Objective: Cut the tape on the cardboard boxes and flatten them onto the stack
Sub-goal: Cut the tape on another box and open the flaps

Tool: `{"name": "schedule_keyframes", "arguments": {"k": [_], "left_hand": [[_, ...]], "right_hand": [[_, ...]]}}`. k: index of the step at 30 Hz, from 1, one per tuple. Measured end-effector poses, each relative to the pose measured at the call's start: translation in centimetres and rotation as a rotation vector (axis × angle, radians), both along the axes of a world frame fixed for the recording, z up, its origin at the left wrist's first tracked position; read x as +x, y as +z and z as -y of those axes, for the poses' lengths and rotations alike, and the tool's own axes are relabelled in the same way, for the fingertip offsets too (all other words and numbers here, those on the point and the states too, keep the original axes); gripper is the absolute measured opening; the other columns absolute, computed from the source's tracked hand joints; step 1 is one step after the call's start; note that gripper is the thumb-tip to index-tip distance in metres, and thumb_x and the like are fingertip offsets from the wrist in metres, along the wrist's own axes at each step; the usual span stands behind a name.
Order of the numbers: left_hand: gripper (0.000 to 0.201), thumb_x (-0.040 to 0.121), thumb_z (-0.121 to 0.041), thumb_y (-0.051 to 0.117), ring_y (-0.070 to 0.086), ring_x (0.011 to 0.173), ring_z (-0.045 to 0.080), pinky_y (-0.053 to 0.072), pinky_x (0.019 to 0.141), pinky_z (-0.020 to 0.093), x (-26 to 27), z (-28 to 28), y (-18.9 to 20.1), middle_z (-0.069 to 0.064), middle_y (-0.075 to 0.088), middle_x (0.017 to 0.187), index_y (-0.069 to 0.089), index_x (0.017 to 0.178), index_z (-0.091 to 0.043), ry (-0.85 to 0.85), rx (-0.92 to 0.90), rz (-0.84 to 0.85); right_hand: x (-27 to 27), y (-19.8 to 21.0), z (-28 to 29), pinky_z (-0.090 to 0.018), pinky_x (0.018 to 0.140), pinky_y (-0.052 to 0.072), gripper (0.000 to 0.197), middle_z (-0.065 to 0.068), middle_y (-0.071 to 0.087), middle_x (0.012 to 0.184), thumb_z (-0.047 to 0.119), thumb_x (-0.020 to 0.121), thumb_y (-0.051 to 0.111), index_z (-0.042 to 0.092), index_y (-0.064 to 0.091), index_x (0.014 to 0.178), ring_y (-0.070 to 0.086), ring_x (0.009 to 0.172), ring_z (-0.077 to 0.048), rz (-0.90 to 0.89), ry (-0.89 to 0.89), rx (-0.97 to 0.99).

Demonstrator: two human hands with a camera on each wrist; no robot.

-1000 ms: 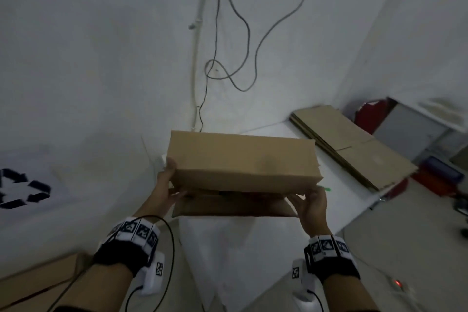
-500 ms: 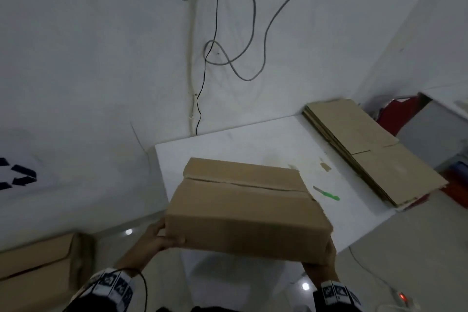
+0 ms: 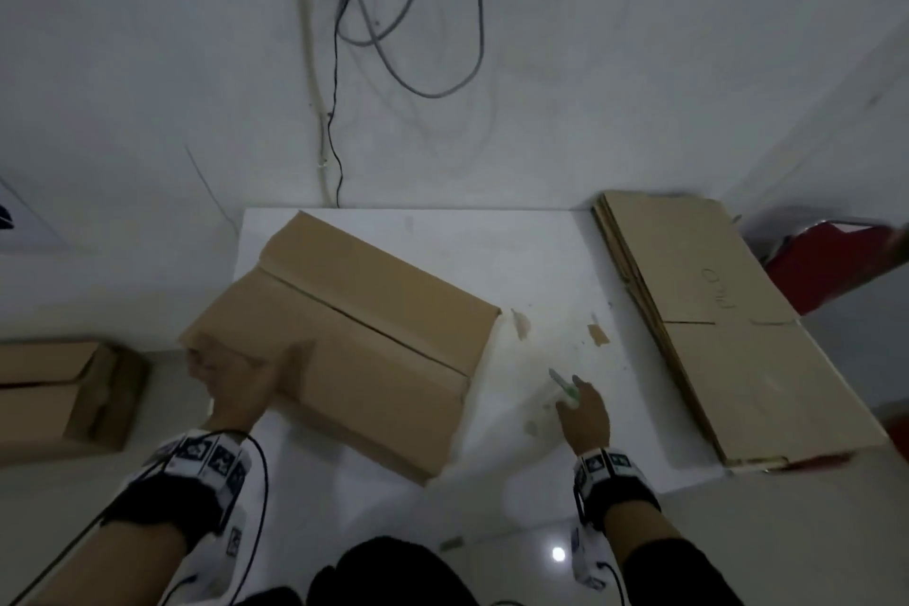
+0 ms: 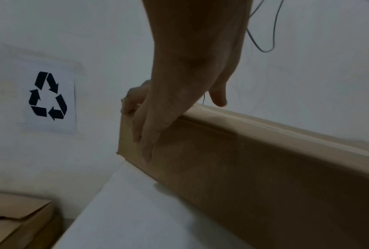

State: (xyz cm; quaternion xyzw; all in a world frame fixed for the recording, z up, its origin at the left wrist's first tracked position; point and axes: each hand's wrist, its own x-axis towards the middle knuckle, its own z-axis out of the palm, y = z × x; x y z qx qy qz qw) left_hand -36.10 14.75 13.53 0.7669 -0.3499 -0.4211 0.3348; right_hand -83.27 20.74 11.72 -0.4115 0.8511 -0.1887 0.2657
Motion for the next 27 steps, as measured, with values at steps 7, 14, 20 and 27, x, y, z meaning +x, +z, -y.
{"name": "schedule_keyframes", "arguments": {"k": [7, 14, 20, 27], "left_hand": [[0.13, 0.073, -0.032, 0.082, -0.013, 0.147, 0.023, 0.01, 0.118, 0.043, -4.8, -2.5, 5.3, 0.008, -0.028, 0.156, -0.022, 0.149, -0.011, -0.028, 0.077, 0.051], [0.124, 0.077, -0.027, 0.079, -0.024, 0.144, 0.021, 0.003, 0.119, 0.042, -5.5, -5.0, 5.0, 0.008, -0.032, 0.155, -0.022, 0.148, -0.013, -0.161, -0.021, 0.009], [0.128, 0.075, -0.041, 0.077, -0.02, 0.145, 0.028, 0.016, 0.118, 0.047, -8.1, -7.1, 5.2, 0.009, -0.037, 0.151, -0.026, 0.146, -0.018, -0.334, 0.04, 0.071], [0.11, 0.065, -0.077, 0.007, -0.015, 0.145, 0.04, -0.004, 0.115, 0.055, -8.8, -2.8, 5.7, 0.016, -0.018, 0.158, -0.004, 0.153, -0.012, -0.287, -0.033, 0.473]], "right_hand": [[-2.5, -1.7, -4.2, -0.04, 0.075, 0.052, 0.006, -0.009, 0.06, 0.089, 0.014, 0.092, 0.061, 0.009, 0.063, 0.092, 0.059, 0.084, -0.028, -0.219, 0.191, -0.001], [-0.7, 3.5, -2.2, -0.041, 0.07, 0.055, 0.015, -0.006, 0.061, 0.083, 0.006, 0.087, 0.068, 0.009, 0.053, 0.087, 0.061, 0.074, -0.023, 0.064, 0.022, -0.293], [5.5, 10.5, 5.1, -0.026, 0.052, 0.038, 0.012, -0.009, 0.054, 0.074, 0.01, 0.101, 0.045, 0.0, 0.045, 0.095, 0.049, 0.061, -0.021, 0.203, 0.194, -0.519], [17.2, 10.3, 9.4, -0.036, 0.06, 0.049, 0.033, -0.004, 0.061, 0.071, 0.045, 0.1, 0.038, 0.021, 0.05, 0.081, 0.06, 0.065, -0.022, 0.116, 0.722, -0.232]]}}
